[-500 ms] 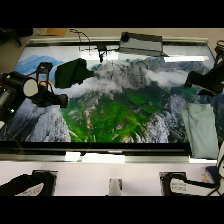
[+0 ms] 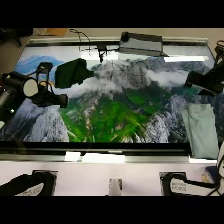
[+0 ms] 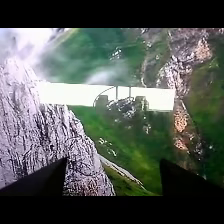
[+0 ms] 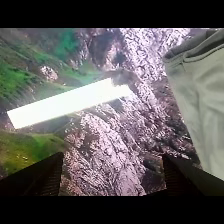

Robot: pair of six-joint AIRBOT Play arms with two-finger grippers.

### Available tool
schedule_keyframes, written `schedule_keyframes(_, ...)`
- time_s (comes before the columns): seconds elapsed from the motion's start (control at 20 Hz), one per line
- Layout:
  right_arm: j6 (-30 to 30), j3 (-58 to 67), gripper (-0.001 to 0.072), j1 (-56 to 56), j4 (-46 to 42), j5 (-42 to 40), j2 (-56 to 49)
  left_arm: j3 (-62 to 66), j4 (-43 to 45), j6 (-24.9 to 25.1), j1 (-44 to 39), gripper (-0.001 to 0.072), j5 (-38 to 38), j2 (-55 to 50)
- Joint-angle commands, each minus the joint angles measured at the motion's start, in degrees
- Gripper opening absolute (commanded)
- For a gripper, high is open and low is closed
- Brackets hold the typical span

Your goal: Fold the shirts.

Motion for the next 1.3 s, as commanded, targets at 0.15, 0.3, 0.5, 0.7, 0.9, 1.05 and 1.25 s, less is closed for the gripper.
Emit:
schedule_keyframes(0.15, 0.0, 0.1, 0.0659, 0.0, 0.0, 0.0, 0.0, 0.0, 0.0, 0.0, 0.0, 0.0681, 0.0, 0.0)
schedule_keyframes(0.3, 0.0, 0.1, 0.0659, 0.0, 0.0, 0.0, 0.0, 0.0, -1.3, -4.3, 0.0, 0.0682, 3.0, 0.0)
schedule_keyframes(0.5, 0.0, 0.1, 0.0659, 0.0, 0.0, -8.7, 0.0, 0.0, -1.7, -4.7, 0.0, 0.0682, 18.4, -0.2)
schedule_keyframes(0.7, 0.0, 0.1, 0.0659, 0.0, 0.0, -18.6, 0.0, 0.0, -1.7, -4.7, -0.1, 0.0681, 35.6, -2.1)
schedule_keyframes(0.9, 1.8, 0.1, 0.0659, 0.0, 3.4, -22.9, 0.2, 6.7, -7.6, -11.2, 8.1, 0.0564, 38.3, -13.1)
schedule_keyframes(1.05, 0.6, 0.1, 0.0659, 0.0, 7.0, -19.2, 0.0, 16.8, -15.8, -3.1, 15.3, 0.0629, 28.8, -24.5)
schedule_keyframes(1.25, -2.4, 0.1, 0.0659, 0.0, 9.0, -14.1, -0.6, 26.4, -16.6, 9.7, 15.9, 0.0685, 19.9, -36.6)
